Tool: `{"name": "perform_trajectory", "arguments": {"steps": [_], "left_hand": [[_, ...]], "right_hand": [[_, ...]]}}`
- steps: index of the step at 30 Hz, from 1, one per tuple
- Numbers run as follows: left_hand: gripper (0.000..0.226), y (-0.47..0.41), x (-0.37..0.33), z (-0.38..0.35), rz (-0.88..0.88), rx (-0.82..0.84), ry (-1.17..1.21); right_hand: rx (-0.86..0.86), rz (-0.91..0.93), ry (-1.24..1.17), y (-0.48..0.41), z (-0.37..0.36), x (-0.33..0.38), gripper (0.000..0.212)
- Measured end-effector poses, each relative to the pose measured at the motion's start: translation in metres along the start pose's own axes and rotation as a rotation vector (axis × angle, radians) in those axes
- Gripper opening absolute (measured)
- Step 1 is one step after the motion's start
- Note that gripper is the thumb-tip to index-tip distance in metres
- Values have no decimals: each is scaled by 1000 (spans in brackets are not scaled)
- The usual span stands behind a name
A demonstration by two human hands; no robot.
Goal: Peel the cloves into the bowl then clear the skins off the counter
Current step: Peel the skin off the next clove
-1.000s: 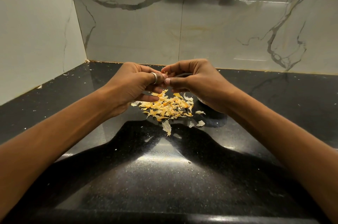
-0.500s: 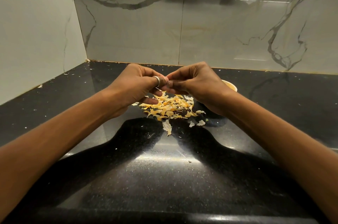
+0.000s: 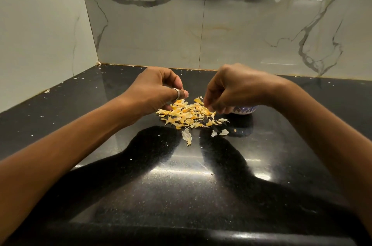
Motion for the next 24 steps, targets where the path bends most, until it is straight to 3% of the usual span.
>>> {"name": "perform_trajectory", "arguments": {"steps": [10,18,24], "left_hand": [[32,-3,0,1,-36,-39,-130],[18,-1,-1,-1,-54,-2,-136],[8,6,-6,-8,-44,137,-125]], "right_hand": [[155,54,146,-2,-18,8,15],[48,140,205,-4,-18,11,13],[-115,151,-33,-6,-4,7,14]]}}
Point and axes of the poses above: each hand's wrist, its own y-axis away from the middle knuckle, its own z-axis out of the back of the hand, x = y × z, the point moved 4 cm from there along -y, towards the middle knuckle, and after that the axes turned 7 degrees about z, right-handed, at the moved point
